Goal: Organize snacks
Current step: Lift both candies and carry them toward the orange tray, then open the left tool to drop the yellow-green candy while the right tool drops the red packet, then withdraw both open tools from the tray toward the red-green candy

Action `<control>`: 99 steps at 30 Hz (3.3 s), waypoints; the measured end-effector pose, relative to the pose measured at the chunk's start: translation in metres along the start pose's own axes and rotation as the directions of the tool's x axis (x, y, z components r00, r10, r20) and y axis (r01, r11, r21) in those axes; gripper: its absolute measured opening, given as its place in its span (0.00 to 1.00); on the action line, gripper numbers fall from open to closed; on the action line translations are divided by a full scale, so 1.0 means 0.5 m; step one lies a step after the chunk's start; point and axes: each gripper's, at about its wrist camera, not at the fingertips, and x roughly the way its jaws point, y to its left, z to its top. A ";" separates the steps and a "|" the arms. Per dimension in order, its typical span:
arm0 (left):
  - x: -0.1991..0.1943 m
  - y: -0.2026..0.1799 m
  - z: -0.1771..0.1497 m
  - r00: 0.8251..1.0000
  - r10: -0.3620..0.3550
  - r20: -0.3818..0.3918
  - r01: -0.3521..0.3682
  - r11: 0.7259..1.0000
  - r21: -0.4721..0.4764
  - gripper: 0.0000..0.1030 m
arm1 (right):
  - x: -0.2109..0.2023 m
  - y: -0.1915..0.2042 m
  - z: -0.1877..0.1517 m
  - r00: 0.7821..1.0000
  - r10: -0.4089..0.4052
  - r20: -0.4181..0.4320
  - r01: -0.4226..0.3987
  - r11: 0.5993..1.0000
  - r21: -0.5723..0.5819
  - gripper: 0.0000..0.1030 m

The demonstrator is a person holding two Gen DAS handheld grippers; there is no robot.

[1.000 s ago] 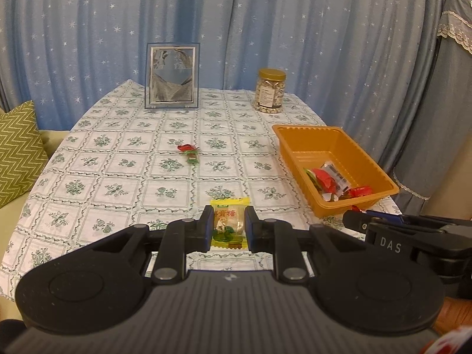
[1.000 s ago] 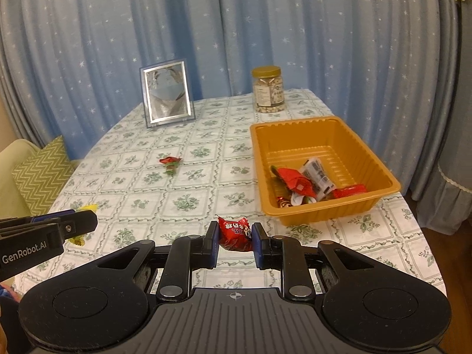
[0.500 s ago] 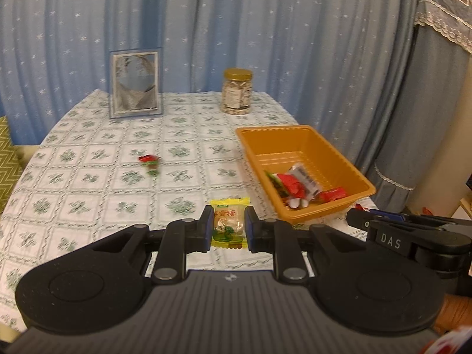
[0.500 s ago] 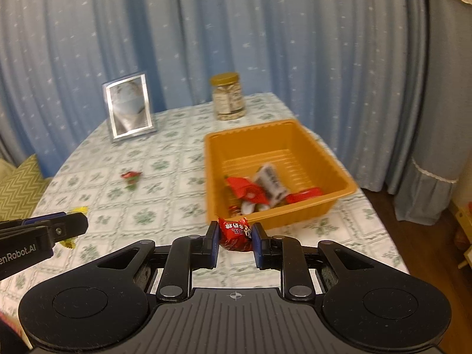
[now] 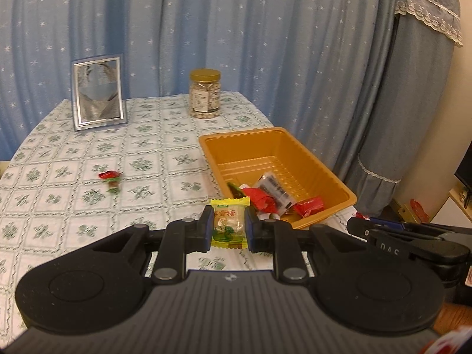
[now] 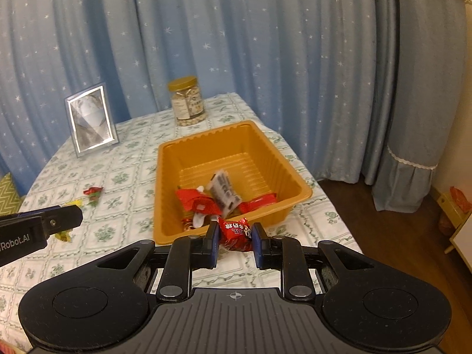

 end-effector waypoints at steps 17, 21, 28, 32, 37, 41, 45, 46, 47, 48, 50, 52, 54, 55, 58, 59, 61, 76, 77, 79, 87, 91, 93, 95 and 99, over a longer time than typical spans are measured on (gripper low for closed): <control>0.144 -0.014 0.052 0.998 -0.053 -0.036 0.054 0.998 0.022 0.19 | 0.113 -0.041 0.058 0.999 -0.026 -0.023 0.026 1.000 0.014 0.23; 0.182 -0.013 0.068 0.997 -0.069 -0.041 0.070 0.997 0.023 0.19 | 0.147 -0.040 0.079 1.000 -0.024 -0.019 0.024 1.000 -0.002 0.23; 0.255 -0.012 0.095 0.995 -0.086 -0.054 0.088 0.995 0.038 0.19 | 0.205 -0.041 0.104 0.999 -0.029 -0.020 0.029 0.999 -0.019 0.23; 0.290 -0.014 0.100 0.993 -0.097 -0.066 0.100 0.994 0.048 0.19 | 0.229 -0.042 0.110 0.999 -0.032 -0.025 0.032 0.999 -0.022 0.23; 0.327 -0.015 0.103 0.991 -0.108 -0.078 0.112 0.992 0.049 0.19 | 0.255 -0.043 0.114 0.999 -0.037 -0.034 0.036 0.999 -0.024 0.23; 0.351 -0.013 0.101 0.990 -0.114 -0.078 0.117 0.992 0.042 0.19 | 0.269 -0.044 0.115 0.998 -0.042 -0.040 0.041 0.999 -0.022 0.23; 0.372 0.004 0.094 0.988 -0.140 -0.068 0.140 0.990 -0.001 0.40 | 0.275 -0.047 0.112 0.998 -0.040 -0.047 0.039 0.999 -0.025 0.23; 0.370 0.007 0.092 0.989 -0.132 -0.059 0.132 0.991 0.000 0.40 | 0.275 -0.047 0.111 0.998 -0.039 -0.048 0.038 0.999 -0.024 0.23; 0.365 0.012 0.089 0.991 -0.123 -0.053 0.123 0.992 -0.001 0.40 | 0.274 -0.048 0.111 0.998 -0.038 -0.048 0.037 0.999 -0.023 0.23; 0.360 0.017 0.087 0.992 -0.113 -0.051 0.113 0.994 -0.004 0.40 | 0.273 -0.049 0.109 0.998 -0.039 -0.048 0.037 0.999 -0.023 0.23; 0.350 0.029 0.081 0.994 -0.100 -0.049 0.099 0.995 -0.014 0.40 | 0.273 -0.050 0.107 0.998 -0.038 -0.051 0.037 0.999 -0.019 0.23; 0.334 0.043 0.073 0.996 -0.081 -0.044 0.080 0.996 -0.026 0.40 | 0.271 -0.052 0.103 0.998 -0.032 -0.054 0.031 0.999 -0.011 0.23; 0.319 0.055 0.066 0.997 -0.064 -0.043 0.063 0.997 -0.036 0.40 | 0.268 -0.052 0.101 0.998 -0.019 -0.055 0.019 1.000 -0.001 0.23; 0.312 0.061 0.063 0.998 -0.056 -0.043 0.054 0.998 -0.043 0.40 | 0.267 -0.052 0.100 0.998 -0.013 -0.055 0.013 1.000 0.001 0.23; 0.291 0.077 0.054 0.998 -0.040 -0.040 0.038 0.997 -0.060 0.40 | 0.264 -0.044 0.100 0.999 0.002 -0.054 -0.002 1.000 -0.002 0.23; 0.284 0.082 0.052 0.999 -0.033 -0.039 0.031 0.997 -0.068 0.41 | 0.263 -0.042 0.100 0.999 0.008 -0.051 -0.008 1.000 0.001 0.23; 0.273 0.090 0.048 0.999 -0.024 -0.039 0.020 0.997 -0.078 0.41 | 0.263 -0.039 0.101 0.999 0.021 -0.046 -0.020 1.000 0.010 0.23; 0.158 0.133 0.003 0.999 0.033 -0.035 -0.037 0.991 -0.127 0.61 | 0.181 -0.074 0.092 0.998 0.037 -0.043 -0.031 0.989 0.145 0.63; 0.146 0.133 0.000 0.999 0.039 -0.035 -0.043 0.991 -0.128 0.63 | 0.169 -0.074 0.086 0.998 0.034 -0.045 -0.027 0.989 0.149 0.63; 0.123 0.133 -0.007 0.998 0.043 -0.037 -0.048 0.991 -0.127 0.65 | 0.145 -0.073 0.074 0.998 0.031 -0.049 -0.024 0.988 0.152 0.63; 0.020 0.122 -0.030 0.998 0.066 -0.021 -0.068 0.992 -0.107 0.74 | 0.051 -0.036 0.033 0.999 0.027 -0.045 -0.022 0.993 0.113 0.63; -0.026 0.118 -0.039 0.997 0.075 -0.007 -0.076 0.992 -0.105 0.76 | 0.015 -0.008 0.021 0.999 0.022 -0.035 -0.020 0.998 0.066 0.63; -0.045 0.117 -0.043 0.997 0.077 -0.002 -0.077 0.992 -0.103 0.78 | 0.001 0.002 0.016 0.999 0.029 -0.032 -0.027 0.998 0.056 0.63; -0.063 0.117 -0.046 0.997 0.079 0.004 -0.079 0.991 -0.104 0.79 | -0.012 0.014 0.012 0.999 0.034 -0.027 -0.033 0.998 0.045 0.63; -0.096 0.122 -0.054 0.996 0.088 0.016 -0.085 0.990 -0.109 0.81 | -0.034 0.037 0.007 0.998 0.053 -0.018 -0.052 0.998 0.025 0.63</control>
